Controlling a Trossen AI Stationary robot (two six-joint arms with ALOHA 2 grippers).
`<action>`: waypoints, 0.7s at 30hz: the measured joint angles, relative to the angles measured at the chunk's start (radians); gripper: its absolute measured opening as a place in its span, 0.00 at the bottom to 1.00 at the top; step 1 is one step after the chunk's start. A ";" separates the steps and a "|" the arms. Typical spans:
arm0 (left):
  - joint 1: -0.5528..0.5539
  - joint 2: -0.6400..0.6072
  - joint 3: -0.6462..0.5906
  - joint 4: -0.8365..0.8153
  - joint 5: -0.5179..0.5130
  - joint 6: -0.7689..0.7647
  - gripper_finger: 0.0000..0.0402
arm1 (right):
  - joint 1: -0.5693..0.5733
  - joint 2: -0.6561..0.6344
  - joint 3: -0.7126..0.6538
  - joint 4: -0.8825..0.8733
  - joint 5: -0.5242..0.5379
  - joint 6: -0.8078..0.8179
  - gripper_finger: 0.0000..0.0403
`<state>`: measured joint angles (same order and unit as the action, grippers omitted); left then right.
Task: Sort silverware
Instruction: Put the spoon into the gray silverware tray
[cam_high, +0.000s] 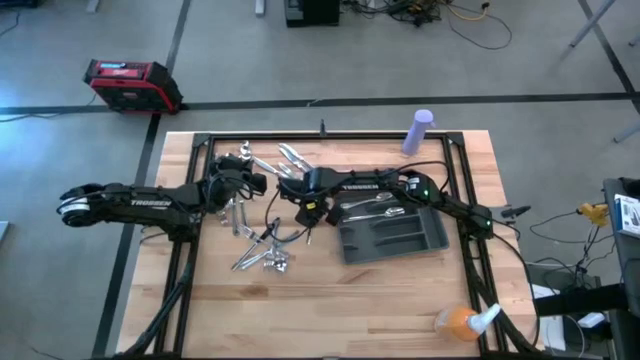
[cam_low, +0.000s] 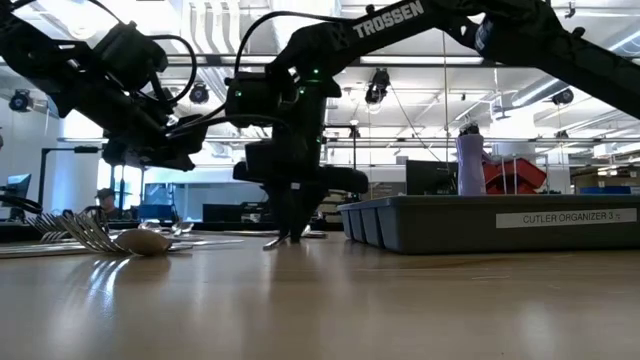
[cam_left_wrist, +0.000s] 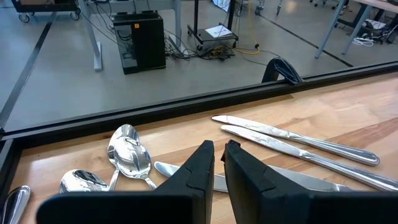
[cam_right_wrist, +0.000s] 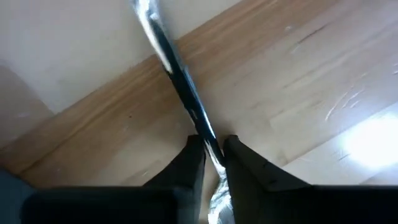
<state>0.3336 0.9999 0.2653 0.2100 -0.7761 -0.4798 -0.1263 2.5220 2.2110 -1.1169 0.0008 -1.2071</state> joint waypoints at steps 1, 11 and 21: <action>0.000 0.000 0.000 0.000 0.000 0.000 0.06 | 0.002 -0.002 -0.001 0.000 0.001 -0.002 0.04; 0.000 -0.001 0.000 0.002 0.000 0.000 0.06 | 0.014 -0.104 0.006 -0.009 -0.132 0.069 0.00; 0.000 -0.004 0.000 0.015 0.000 0.000 0.06 | -0.039 -0.275 0.008 -0.104 -0.132 0.388 0.00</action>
<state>0.3336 0.9958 0.2653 0.2249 -0.7757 -0.4801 -0.1650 2.2470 2.2188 -1.2214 -0.1314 -0.8190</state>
